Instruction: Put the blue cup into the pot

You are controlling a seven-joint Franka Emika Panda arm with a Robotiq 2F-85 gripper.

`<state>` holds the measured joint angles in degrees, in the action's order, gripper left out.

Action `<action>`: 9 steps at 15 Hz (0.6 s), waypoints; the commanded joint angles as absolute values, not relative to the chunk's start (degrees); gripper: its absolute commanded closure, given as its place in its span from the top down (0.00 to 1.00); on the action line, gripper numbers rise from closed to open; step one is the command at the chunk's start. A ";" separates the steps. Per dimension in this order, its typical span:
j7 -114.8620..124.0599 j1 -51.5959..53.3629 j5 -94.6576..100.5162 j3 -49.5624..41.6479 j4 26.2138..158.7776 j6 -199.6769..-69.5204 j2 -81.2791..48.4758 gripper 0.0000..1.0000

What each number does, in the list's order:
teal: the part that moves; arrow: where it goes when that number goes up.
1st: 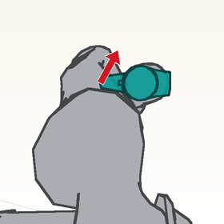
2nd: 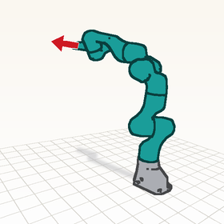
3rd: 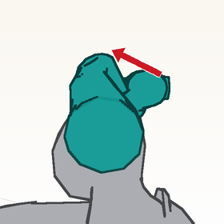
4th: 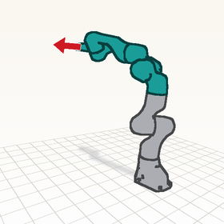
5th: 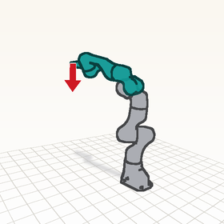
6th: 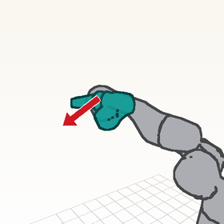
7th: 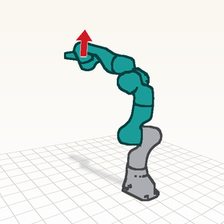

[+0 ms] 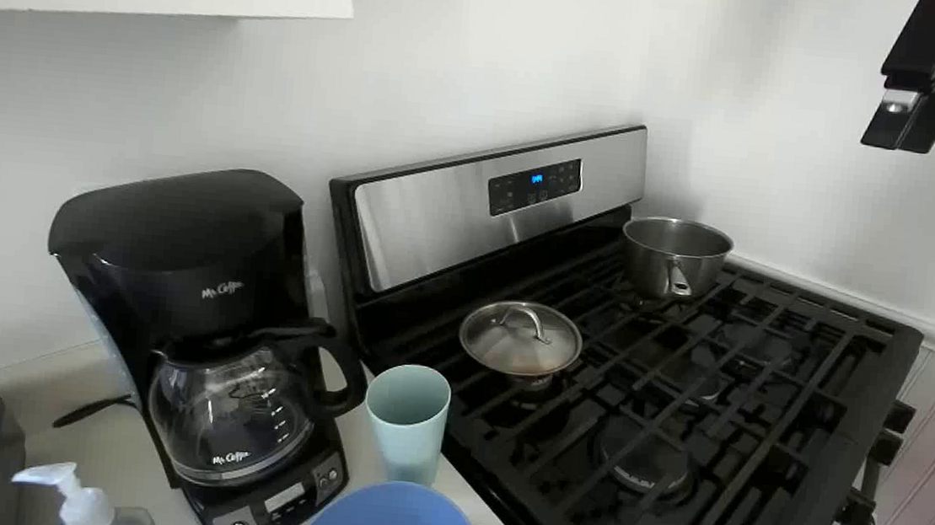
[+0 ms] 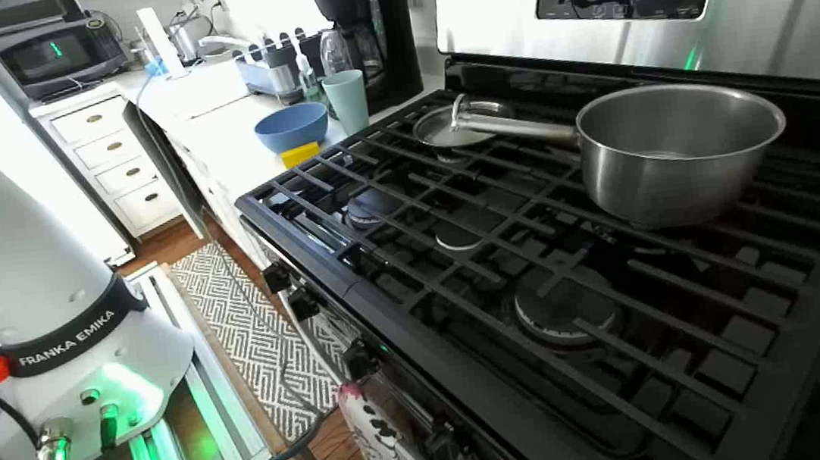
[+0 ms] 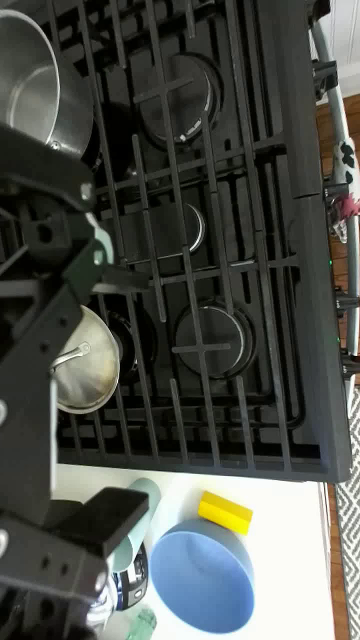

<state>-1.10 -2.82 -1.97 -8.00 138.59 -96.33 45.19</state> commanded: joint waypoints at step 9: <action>-1.62 -3.24 -2.51 -6.75 138.63 -96.16 44.99 1.00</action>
<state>-1.10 -2.84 -1.97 -7.96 138.59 -96.33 45.25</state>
